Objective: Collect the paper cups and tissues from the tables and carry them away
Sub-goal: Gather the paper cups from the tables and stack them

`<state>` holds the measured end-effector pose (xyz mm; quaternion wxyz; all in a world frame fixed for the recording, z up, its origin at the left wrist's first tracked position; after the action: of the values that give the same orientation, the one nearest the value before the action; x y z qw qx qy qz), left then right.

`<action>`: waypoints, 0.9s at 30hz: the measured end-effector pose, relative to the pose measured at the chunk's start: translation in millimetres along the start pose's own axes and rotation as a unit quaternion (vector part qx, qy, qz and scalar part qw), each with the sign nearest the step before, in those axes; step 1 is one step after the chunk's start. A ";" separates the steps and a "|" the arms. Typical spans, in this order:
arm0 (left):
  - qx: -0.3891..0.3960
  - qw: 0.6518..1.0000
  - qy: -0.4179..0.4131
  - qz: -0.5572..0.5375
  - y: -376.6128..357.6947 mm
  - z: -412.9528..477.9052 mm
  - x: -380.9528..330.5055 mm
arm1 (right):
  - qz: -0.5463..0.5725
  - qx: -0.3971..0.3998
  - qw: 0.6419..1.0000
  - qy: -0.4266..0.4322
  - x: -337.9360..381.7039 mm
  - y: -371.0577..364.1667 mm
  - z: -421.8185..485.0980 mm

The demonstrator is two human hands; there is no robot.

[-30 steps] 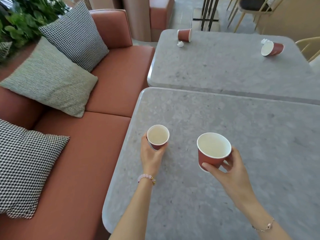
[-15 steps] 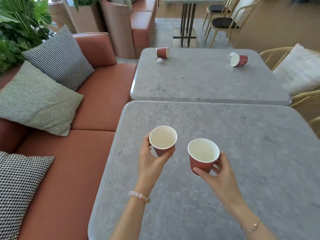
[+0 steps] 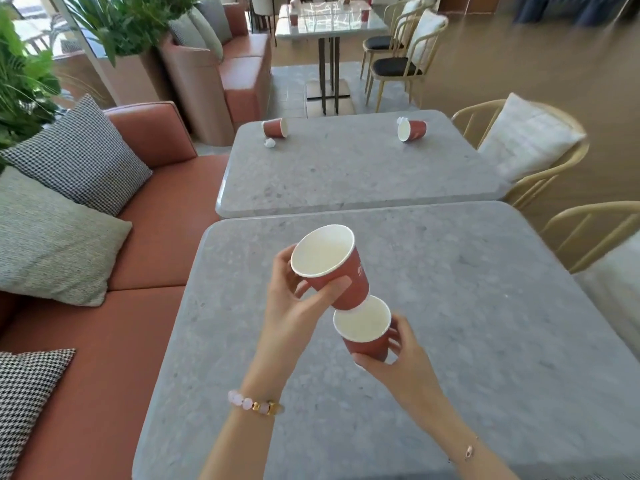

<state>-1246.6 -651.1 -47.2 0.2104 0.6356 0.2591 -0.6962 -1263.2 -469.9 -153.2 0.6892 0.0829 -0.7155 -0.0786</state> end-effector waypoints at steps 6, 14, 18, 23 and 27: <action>0.064 0.994 0.014 0.083 -52.7 -43.2 17.9 | 0.029 -0.016 0.999 0.025 12.8 36.9 2.3; 0.103 0.985 0.024 0.138 -83.4 -72.9 28.6 | 0.051 -0.030 0.998 0.034 19.8 70.9 3.4; 0.134 0.978 0.024 0.156 -95.4 -84.6 30.0 | 0.060 -0.035 0.997 0.027 17.8 85.7 4.0; 0.147 0.976 -0.003 0.164 -104.3 -90.8 25.2 | 0.064 -0.051 0.996 0.020 11.4 110.7 9.9; 0.131 0.966 -0.095 0.203 -110.5 -87.2 5.8 | 0.057 -0.083 0.995 0.024 6.7 138.9 14.7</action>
<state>-1248.3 -510.3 -47.7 0.2852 0.6281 0.0100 -0.7239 -1279.5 -336.2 -115.8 0.7140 -0.0135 -0.6935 -0.0957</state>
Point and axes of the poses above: each hand's wrist, its own z-axis towards the middle knuckle, its own y-axis out of the back of the hand, x = y × z, the point moved 10 cm from there along z, towards the middle knuckle, and after that the axes turned 15 degrees about -x, right-handed, at the moved point
